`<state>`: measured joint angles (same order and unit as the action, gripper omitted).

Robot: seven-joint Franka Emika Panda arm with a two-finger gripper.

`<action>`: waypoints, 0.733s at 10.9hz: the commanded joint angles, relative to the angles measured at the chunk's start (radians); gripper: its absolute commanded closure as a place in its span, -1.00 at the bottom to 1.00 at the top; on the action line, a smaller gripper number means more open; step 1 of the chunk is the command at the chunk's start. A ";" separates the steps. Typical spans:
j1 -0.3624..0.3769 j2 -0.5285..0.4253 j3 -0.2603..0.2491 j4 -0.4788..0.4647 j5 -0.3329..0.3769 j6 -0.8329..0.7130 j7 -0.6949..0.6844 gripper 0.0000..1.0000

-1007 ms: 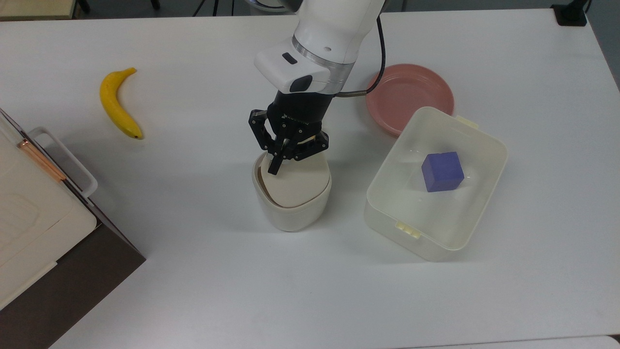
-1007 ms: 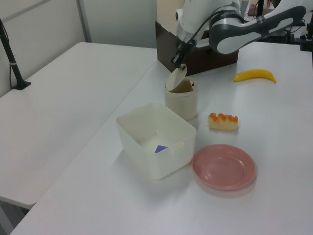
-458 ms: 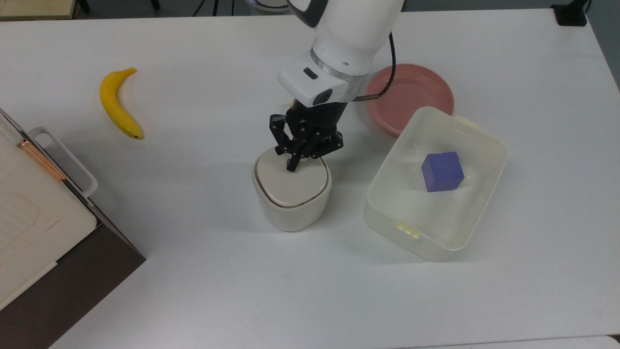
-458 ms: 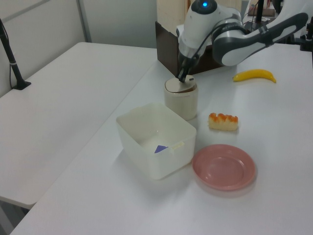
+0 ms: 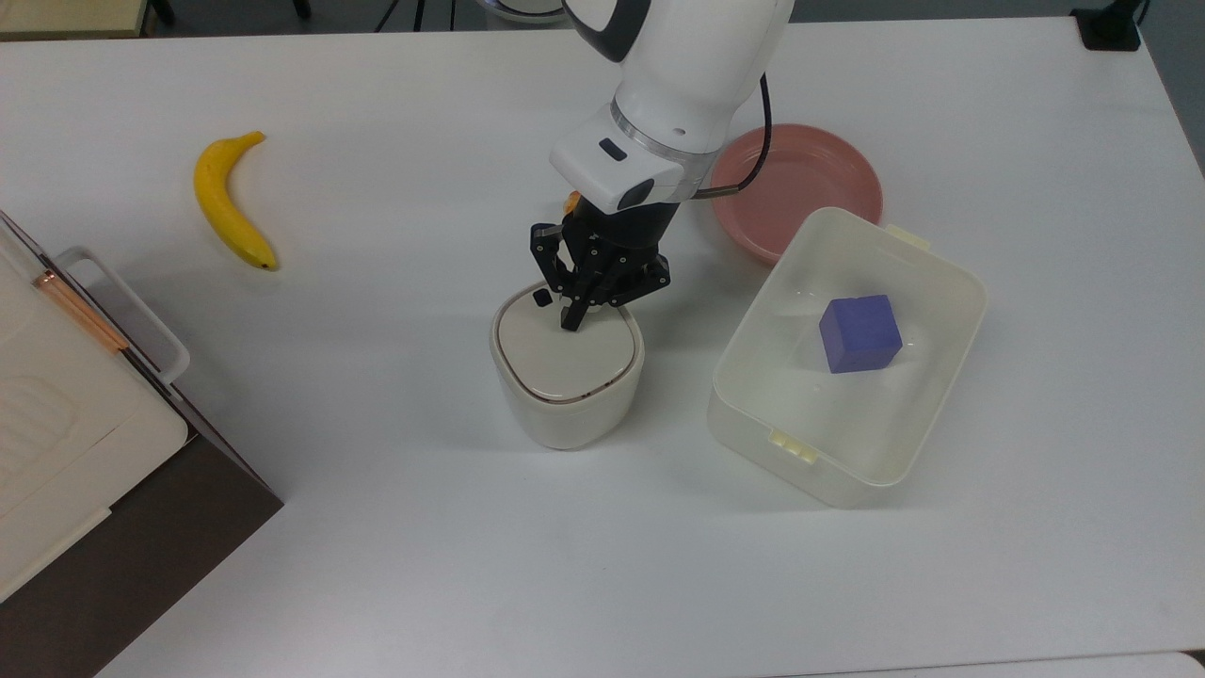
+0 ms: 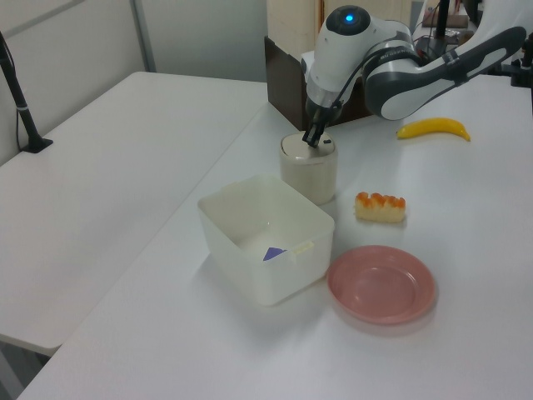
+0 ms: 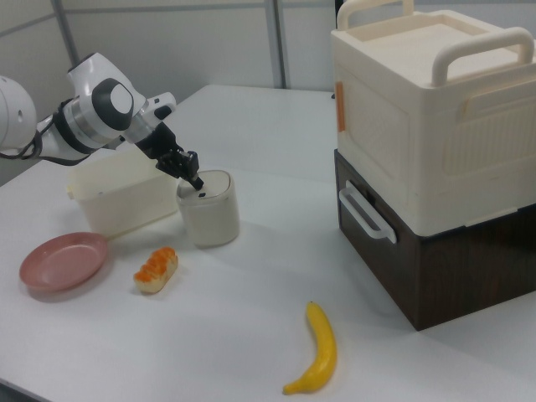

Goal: Close the trash can
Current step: 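Press the lid flat onto the can rim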

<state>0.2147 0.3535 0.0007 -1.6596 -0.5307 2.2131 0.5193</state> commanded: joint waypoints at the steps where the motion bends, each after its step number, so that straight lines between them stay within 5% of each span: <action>1: 0.000 -0.010 -0.002 -0.085 -0.012 -0.009 -0.002 1.00; 6: -0.015 -0.024 -0.002 -0.057 0.004 -0.010 -0.001 1.00; 8: -0.052 -0.089 -0.002 -0.045 0.101 -0.010 -0.013 1.00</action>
<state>0.2008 0.3443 0.0001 -1.6664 -0.5242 2.2130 0.5202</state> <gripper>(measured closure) 0.991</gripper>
